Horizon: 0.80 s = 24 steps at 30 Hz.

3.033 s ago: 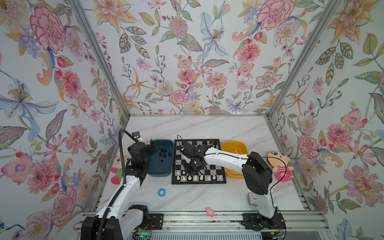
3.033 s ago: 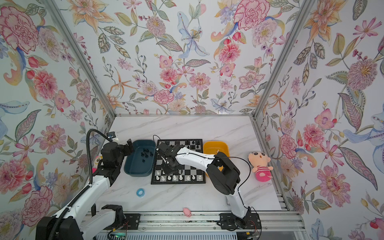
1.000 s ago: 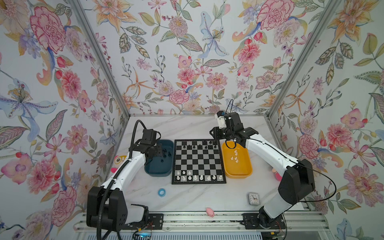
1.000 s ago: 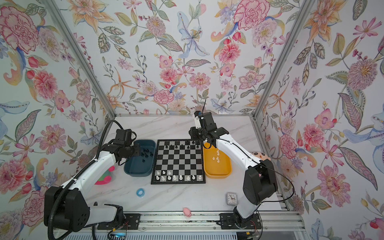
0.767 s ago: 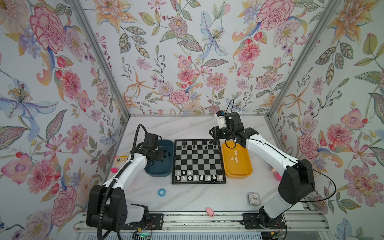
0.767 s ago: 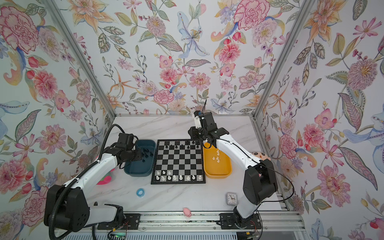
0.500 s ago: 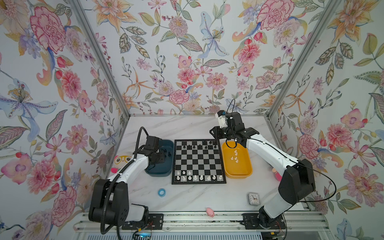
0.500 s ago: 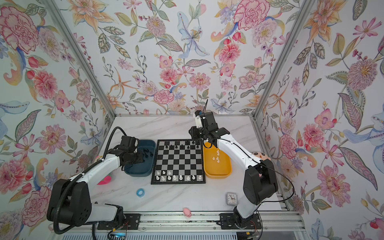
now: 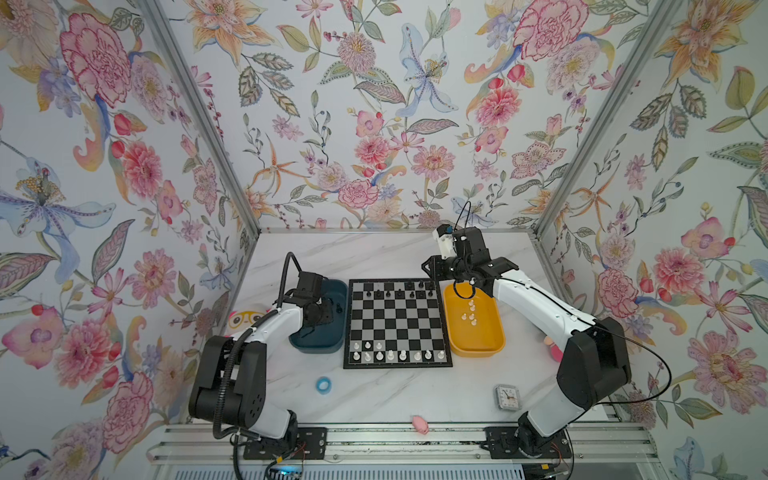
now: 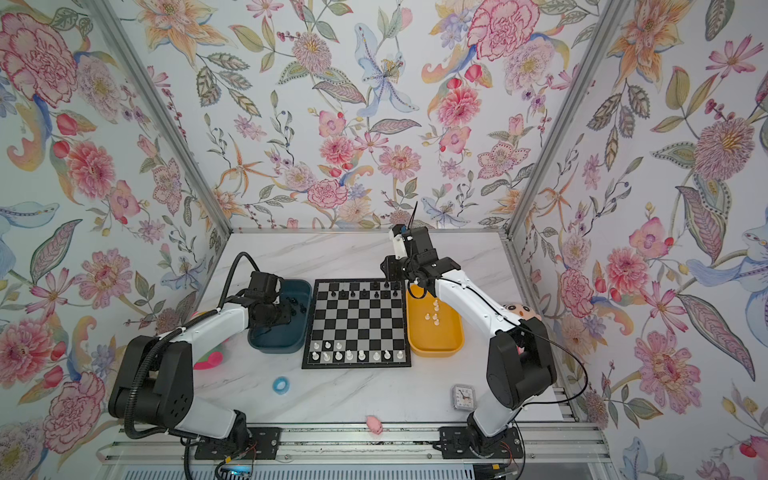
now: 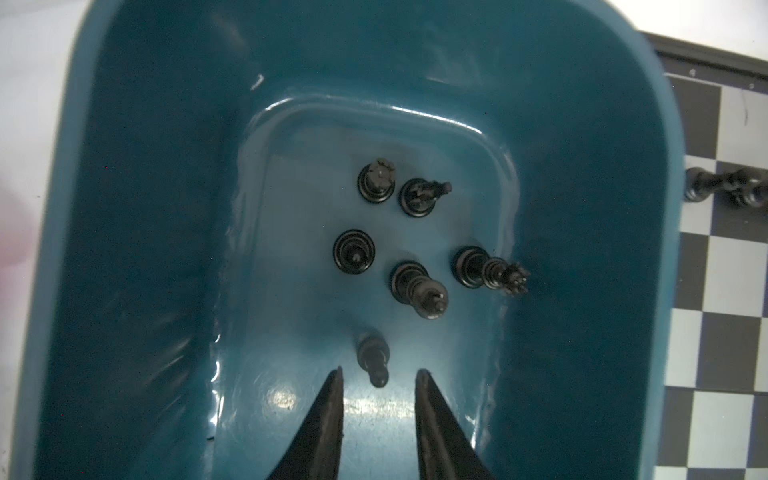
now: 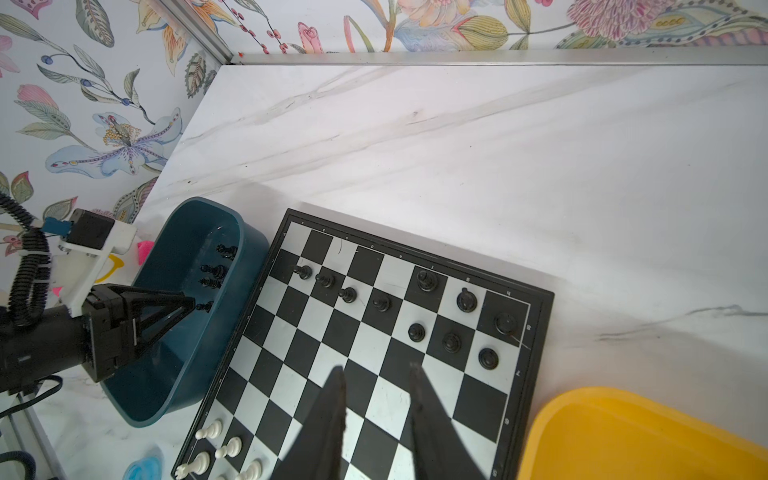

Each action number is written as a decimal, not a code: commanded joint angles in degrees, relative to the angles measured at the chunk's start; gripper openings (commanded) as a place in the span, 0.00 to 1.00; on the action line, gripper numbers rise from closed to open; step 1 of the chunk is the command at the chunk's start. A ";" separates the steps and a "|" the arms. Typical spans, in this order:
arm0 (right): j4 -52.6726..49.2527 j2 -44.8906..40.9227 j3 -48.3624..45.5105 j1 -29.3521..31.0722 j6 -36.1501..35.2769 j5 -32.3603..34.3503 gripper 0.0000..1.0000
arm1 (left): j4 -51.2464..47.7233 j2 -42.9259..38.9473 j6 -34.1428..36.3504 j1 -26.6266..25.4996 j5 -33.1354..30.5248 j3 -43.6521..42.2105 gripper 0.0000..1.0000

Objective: Set up the chess pieces on the board
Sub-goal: 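Lower the left gripper into the teal bin and grasp a black pawn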

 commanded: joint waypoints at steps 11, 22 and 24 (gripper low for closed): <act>0.53 -0.74 -1.16 -0.35 0.51 0.08 0.28 | 3.01 5.21 -0.45 -0.38 -1.01 -0.28 0.26; 0.44 -0.73 -1.48 -0.35 0.81 0.09 0.28 | 3.47 5.61 -0.64 -0.34 -1.37 -0.45 0.17; 0.53 -0.75 -1.55 -0.35 0.90 0.00 0.28 | 3.33 5.72 -0.63 -0.42 -1.38 -0.46 0.15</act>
